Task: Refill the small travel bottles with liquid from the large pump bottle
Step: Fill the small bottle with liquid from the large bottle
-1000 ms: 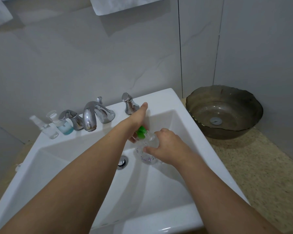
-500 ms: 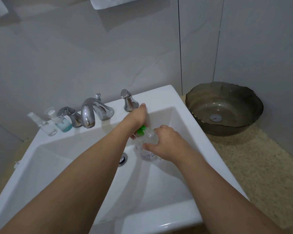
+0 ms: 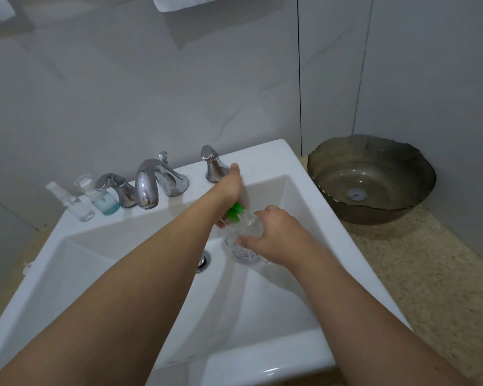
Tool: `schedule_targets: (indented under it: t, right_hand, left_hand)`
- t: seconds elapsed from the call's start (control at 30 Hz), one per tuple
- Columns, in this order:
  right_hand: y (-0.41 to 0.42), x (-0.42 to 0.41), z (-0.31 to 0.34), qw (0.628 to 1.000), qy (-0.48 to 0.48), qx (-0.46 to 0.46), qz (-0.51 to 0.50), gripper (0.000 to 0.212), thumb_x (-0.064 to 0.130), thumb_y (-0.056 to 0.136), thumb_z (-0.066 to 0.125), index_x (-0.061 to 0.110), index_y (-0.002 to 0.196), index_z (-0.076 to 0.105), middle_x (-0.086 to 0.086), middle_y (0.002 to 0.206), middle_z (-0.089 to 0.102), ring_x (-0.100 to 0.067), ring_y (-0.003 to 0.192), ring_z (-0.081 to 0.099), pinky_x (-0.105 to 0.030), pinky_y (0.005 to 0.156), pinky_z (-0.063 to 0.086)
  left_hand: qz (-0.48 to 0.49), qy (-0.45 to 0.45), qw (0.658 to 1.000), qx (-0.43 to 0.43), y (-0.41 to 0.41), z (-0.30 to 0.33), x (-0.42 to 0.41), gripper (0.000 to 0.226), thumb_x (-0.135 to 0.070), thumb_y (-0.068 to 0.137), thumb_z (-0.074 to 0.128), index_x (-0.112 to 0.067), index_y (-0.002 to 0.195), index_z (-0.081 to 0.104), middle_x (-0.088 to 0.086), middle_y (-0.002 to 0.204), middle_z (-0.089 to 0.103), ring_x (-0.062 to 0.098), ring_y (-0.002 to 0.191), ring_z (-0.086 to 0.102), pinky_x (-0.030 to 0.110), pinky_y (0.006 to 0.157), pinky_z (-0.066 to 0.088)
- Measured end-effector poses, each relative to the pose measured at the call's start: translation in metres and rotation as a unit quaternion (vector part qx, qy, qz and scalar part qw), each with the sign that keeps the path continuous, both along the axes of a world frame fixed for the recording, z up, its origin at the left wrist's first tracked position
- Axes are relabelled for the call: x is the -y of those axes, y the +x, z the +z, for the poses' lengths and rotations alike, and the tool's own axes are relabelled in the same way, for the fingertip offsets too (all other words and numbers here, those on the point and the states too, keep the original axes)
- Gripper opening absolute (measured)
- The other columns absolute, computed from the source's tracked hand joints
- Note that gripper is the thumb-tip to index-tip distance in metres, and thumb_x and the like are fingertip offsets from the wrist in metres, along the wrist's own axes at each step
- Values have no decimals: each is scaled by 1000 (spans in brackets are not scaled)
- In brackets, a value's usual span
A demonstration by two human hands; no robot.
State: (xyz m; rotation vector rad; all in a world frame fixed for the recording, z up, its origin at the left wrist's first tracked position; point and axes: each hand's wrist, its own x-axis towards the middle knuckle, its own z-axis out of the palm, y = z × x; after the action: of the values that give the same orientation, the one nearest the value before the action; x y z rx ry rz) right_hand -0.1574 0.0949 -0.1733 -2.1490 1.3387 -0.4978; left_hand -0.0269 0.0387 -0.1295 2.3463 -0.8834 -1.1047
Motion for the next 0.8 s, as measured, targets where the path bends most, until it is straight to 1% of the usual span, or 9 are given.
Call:
schedule_targets:
  t: [0.03,0.1,0.17,0.37,0.43,0.5,0.6,0.8]
  right_hand:
    - [0,0,0,1000,0,0,-1,52,57,80,66,18,115,62,0,100,49,-23,98,57,-31,79,44]
    - [-1,-1,0,1000,-2,0,0,53,57,80,66,18,116,61,0,101,49,-23,99,57,-31,78,43]
    - [-1,-3,1,1000,0,1,0,53,57,81,65,19,117,61,0,103,49,-23,100,57,-30,78,42]
    - [-1,-3,2,1000,3,3,-7,54,58,80,65,18,115,61,1,103,49,-23,100,57,-30,76,41]
    - [-2,-2,2,1000,4,3,-7,54,58,80,65,17,116,61,0,105,50,-23,102,56,-30,76,40]
    - [-1,-2,3,1000,2,0,-5,55,58,80,65,17,118,60,0,106,50,-24,103,56,-30,78,40]
    - [0,0,2,1000,3,-5,1,54,58,80,66,17,114,61,1,100,47,-24,101,56,-30,76,39]
    - [-1,0,0,1000,0,0,-3,51,57,80,67,19,114,62,1,99,47,-24,101,57,-31,78,41]
  left_hand:
    - [-4,10,1000,-4,1,2,0,101,-79,92,9,1,130,59,24,118,68,41,108,62,52,100,47]
    - [-13,18,1000,-9,3,3,-1,105,-82,90,10,1,133,58,22,121,66,40,112,60,51,94,44]
    - [-20,17,1000,-5,4,2,-1,107,-83,90,9,1,134,58,20,120,66,39,110,60,51,91,44]
    - [-26,-2,999,19,3,-1,2,100,-77,94,7,0,130,61,21,114,68,33,85,60,50,91,48]
    - [-28,-11,999,25,3,-3,2,98,-74,96,6,-1,129,61,22,112,68,35,86,62,51,94,50]
    - [-27,-27,999,31,3,-6,3,94,-71,97,6,-2,129,61,23,112,69,38,91,64,54,95,51]
    - [-31,-49,997,53,4,-10,3,93,-68,97,6,-2,129,62,24,115,68,42,94,65,52,88,55]
    - [-30,-58,996,54,5,-14,5,95,-72,92,5,-6,129,63,22,114,69,43,93,66,51,85,55]
